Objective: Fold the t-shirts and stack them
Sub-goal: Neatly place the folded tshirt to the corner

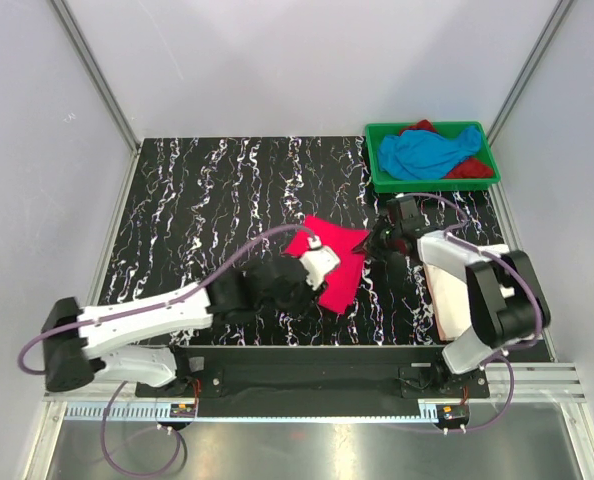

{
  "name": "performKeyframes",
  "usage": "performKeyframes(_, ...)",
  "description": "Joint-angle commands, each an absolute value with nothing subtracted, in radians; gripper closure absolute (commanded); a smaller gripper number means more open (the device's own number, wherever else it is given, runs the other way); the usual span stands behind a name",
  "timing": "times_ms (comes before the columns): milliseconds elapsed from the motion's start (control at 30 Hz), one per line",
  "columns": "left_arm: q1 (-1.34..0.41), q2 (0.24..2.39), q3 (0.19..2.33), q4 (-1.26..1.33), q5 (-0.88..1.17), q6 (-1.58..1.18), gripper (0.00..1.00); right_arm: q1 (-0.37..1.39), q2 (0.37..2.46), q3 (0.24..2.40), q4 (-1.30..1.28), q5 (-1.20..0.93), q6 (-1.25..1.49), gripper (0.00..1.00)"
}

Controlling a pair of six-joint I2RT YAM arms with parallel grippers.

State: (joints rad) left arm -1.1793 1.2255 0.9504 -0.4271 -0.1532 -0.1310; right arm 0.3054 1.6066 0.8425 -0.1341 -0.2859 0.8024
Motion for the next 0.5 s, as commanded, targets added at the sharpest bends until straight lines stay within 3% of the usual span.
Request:
performKeyframes(0, -1.177, 1.05, 0.934, -0.382, -0.208, -0.337, 0.57, 0.305, 1.459, 0.879, -0.38, -0.016, 0.758, 1.0)
performKeyframes(233, -1.175, 0.844, 0.855, -0.364, -0.144, -0.481, 0.56, 0.304, 1.298, 0.933, -0.627, 0.326, 0.796, 1.0)
performKeyframes(467, -1.173, 0.732, 0.781, -0.362, -0.075, -0.482, 0.55, 0.282, 1.353, 1.078, -0.794, 0.512, 0.828, 1.0)
